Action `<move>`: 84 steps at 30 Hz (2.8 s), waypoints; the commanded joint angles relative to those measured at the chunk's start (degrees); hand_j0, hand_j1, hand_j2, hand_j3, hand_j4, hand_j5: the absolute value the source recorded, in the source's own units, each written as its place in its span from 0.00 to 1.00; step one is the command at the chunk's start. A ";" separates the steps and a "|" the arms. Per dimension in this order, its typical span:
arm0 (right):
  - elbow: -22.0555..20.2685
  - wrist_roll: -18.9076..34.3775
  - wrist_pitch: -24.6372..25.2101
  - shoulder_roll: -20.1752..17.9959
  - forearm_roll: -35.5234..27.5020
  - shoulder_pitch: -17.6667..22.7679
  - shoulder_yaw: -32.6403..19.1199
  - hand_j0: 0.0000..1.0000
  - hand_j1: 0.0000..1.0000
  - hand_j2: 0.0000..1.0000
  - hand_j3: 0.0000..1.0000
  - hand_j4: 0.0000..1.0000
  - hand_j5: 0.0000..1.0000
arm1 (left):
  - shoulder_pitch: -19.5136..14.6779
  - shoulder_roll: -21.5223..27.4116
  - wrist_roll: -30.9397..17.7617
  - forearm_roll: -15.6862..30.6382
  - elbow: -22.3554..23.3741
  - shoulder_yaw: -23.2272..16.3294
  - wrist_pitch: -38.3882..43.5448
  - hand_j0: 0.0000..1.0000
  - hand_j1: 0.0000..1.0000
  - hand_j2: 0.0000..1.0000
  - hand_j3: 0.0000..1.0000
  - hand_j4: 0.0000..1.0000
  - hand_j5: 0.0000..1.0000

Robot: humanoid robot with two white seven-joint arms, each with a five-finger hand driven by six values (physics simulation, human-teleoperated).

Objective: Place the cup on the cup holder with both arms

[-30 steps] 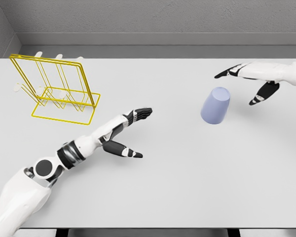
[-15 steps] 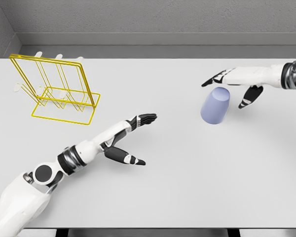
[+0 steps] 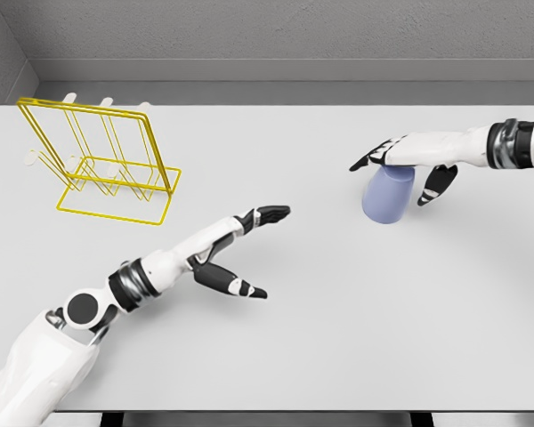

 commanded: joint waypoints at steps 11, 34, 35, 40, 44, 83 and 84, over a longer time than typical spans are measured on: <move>0.27 -0.02 -0.48 0.18 -0.27 0.00 0.45 0.73 0.73 0.73 0.73 0.73 0.73 | -0.18 -1.00 -0.55 0.23 1.78 1.86 2.35 1.00 1.00 1.00 1.00 1.00 1.00; -0.26 -0.02 -3.58 -0.44 -0.44 -2.99 0.28 0.64 0.64 0.64 0.64 0.64 0.64 | 0.00 -1.70 -1.34 0.23 3.01 4.23 2.35 1.00 1.00 1.00 1.00 1.00 1.00; -0.61 -0.02 -3.58 -0.53 -0.44 -3.08 0.28 0.64 0.64 0.64 0.64 0.64 0.64 | 0.00 -1.70 -1.34 0.23 3.01 4.15 2.35 1.00 1.00 1.00 1.00 1.00 1.00; -3.34 -0.02 -3.58 -0.53 -0.44 -3.96 0.19 0.64 0.64 0.64 0.64 0.64 0.64 | -0.18 -1.88 -1.34 0.23 3.80 4.23 2.35 1.00 1.00 1.00 1.00 1.00 1.00; -5.54 -0.02 -3.58 -0.53 -0.44 -3.96 0.19 0.64 0.64 0.64 0.64 0.64 0.64 | -0.18 -1.88 -1.34 0.23 4.06 4.23 2.35 1.00 1.00 1.00 1.00 1.00 1.00; -13.97 -0.02 -3.58 7.74 -0.97 -2.29 1.07 0.64 0.64 0.64 0.64 0.64 0.64 | 0.00 -2.14 -1.34 0.23 5.47 6.43 2.35 1.00 1.00 1.00 1.00 1.00 1.00; -13.89 -0.02 -3.58 7.91 -0.97 -2.29 1.07 0.64 0.64 0.64 0.64 0.64 0.64 | 0.00 -2.14 -1.34 0.23 5.47 6.43 2.35 1.00 1.00 1.00 1.00 1.00 1.00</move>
